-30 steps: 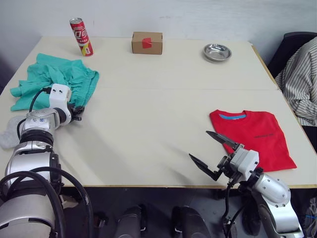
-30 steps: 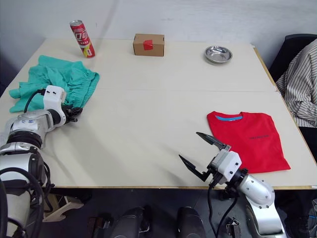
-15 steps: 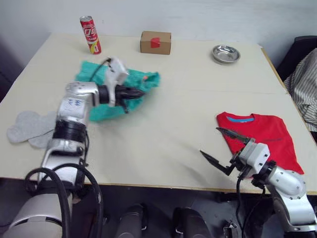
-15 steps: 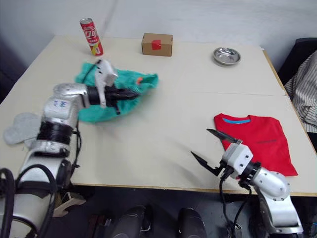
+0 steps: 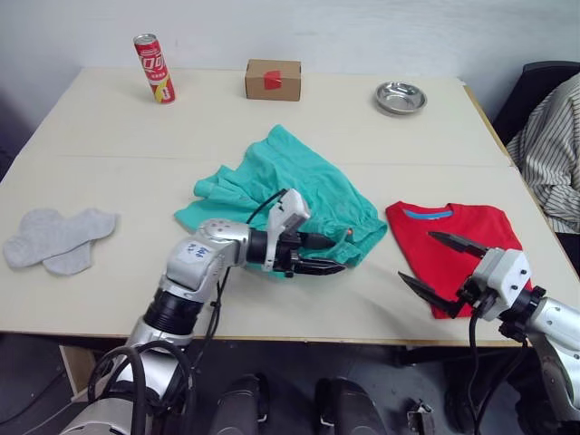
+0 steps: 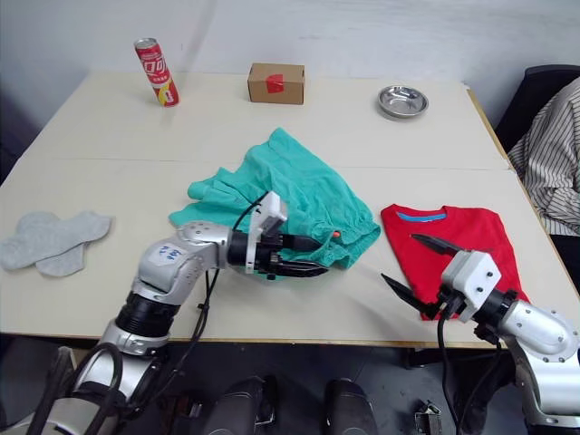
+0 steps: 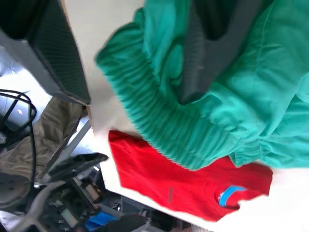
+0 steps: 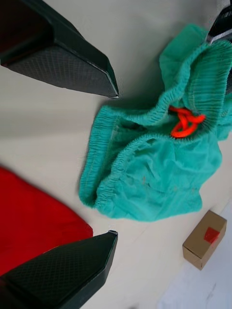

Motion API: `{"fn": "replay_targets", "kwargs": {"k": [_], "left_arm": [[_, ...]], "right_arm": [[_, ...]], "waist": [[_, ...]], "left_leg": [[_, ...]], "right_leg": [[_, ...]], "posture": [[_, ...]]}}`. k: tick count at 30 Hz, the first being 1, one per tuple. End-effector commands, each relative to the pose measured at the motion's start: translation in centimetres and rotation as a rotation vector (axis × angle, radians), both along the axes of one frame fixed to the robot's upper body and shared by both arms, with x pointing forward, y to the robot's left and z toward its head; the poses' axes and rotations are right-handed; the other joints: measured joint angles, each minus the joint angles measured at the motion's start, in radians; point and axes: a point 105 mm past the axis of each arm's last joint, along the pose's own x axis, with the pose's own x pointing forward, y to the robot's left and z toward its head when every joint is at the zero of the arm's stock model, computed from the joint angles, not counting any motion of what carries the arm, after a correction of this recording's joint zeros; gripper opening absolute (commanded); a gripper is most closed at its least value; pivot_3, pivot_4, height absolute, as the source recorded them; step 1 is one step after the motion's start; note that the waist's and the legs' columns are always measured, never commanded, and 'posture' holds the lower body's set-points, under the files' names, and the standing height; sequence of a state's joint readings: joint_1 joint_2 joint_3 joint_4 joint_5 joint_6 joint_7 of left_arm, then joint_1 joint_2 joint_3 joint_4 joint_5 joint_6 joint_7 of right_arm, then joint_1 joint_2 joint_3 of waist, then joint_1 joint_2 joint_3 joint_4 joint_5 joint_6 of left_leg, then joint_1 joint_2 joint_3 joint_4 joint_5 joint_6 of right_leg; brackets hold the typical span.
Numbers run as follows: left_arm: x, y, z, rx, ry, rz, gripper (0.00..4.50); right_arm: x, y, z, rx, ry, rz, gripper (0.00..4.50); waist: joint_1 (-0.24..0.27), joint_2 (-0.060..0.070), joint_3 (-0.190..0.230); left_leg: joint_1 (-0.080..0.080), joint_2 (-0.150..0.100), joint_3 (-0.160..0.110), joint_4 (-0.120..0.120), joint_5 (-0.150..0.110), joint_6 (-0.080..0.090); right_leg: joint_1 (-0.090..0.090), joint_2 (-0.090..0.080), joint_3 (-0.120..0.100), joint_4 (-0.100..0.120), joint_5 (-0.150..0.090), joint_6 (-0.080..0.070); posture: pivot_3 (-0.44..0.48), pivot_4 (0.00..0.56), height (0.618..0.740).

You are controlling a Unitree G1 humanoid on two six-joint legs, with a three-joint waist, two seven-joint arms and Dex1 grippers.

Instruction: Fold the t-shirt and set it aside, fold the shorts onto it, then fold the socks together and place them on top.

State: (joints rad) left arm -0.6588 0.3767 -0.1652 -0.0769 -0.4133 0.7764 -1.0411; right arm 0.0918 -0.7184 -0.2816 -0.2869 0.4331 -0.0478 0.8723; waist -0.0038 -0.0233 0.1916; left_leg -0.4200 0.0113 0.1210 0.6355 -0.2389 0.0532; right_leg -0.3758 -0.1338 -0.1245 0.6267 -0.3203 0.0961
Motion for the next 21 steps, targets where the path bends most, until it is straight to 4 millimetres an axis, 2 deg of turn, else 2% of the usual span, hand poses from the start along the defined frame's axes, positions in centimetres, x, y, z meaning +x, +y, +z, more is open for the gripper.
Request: {"fn": "replay_targets", "kwargs": {"k": [1, 5, 7, 10, 13, 15, 17, 21], "left_arm": [[-0.4, 3.7, 2.8, -0.062, -0.127, -0.018, 4.3], [1.0, 9.7, 2.5, 0.08, -0.24, 0.074, 4.3], [2.0, 12.6, 1.0, 0.241, -0.354, 0.109, 4.3], [2.7, 15.5, -1.5, 0.42, -0.456, 0.101, 4.3], [3.5, 17.3, -3.1, 0.502, -0.515, 0.106, 4.3], [4.5, 18.3, -4.1, 0.564, -0.548, 0.141, 4.3], [5.0, 18.8, -4.8, 0.61, -0.56, 0.142, 4.3], [6.0, 19.5, -6.1, 0.704, -0.545, 0.138, 4.3]], "right_arm": [[-0.4, 2.0, 2.2, 0.026, -0.017, 0.071, 4.5], [-1.2, 6.1, 1.5, 0.065, 0.129, 0.193, 4.5], [-1.9, 8.8, 0.2, 0.011, 0.203, 0.269, 4.5], [-1.7, 11.4, -1.3, -0.055, 0.231, 0.286, 4.5], [-1.1, 12.8, -2.6, -0.165, 0.163, 0.289, 4.5], [0.1, 13.3, -3.3, -0.27, 0.05, 0.247, 4.5], [1.2, 13.3, -3.6, -0.345, -0.038, 0.197, 4.5], [2.2, 13.4, -4.6, -0.426, -0.085, 0.175, 4.5]], "waist": [[0.001, 0.0, 0.0], [0.002, 0.002, 0.0], [0.003, 0.002, 0.0], [0.007, 0.002, 0.0], [0.009, 0.002, 0.0], [0.01, 0.002, 0.0], [0.014, 0.002, 0.0], [0.013, 0.002, -0.001]], "left_leg": [[0.0, 0.001, 0.0, 0.0, 0.0, -0.001], [0.0, 0.002, -0.001, 0.0, 0.0, -0.002], [0.0, 0.002, -0.001, 0.0, -0.001, -0.002], [-0.001, 0.001, -0.001, 0.0, -0.005, -0.006], [-0.002, 0.001, -0.001, 0.0, -0.007, -0.006], [-0.004, 0.0, 0.0, 0.0, -0.008, -0.005], [-0.005, 0.0, 0.0, 0.001, -0.005, -0.001], [-0.002, 0.0, 0.002, 0.002, -0.005, 0.0]], "right_leg": [[0.0, 0.0, -0.001, 0.0, -0.001, -0.001], [0.0, 0.0, -0.003, 0.001, -0.002, -0.004], [-0.001, 0.0, -0.003, 0.001, -0.002, -0.004], [-0.002, -0.002, -0.003, 0.0, -0.003, -0.005], [-0.003, -0.003, -0.003, -0.001, -0.003, -0.005], [-0.004, -0.003, -0.004, -0.001, -0.003, -0.005], [-0.005, -0.003, -0.005, 0.0, -0.003, -0.005], [-0.003, -0.001, -0.005, 0.002, -0.002, -0.004]], "posture": [[0.0, 0.15, 0.74], [0.0, 0.15, 0.74], [0.0, 0.15, 0.74], [0.0, 0.15, 0.74], [0.0, 0.15, 0.74], [0.0, 0.15, 0.74], [0.0, 0.15, 0.74], [0.0, 0.15, 0.74]]}}
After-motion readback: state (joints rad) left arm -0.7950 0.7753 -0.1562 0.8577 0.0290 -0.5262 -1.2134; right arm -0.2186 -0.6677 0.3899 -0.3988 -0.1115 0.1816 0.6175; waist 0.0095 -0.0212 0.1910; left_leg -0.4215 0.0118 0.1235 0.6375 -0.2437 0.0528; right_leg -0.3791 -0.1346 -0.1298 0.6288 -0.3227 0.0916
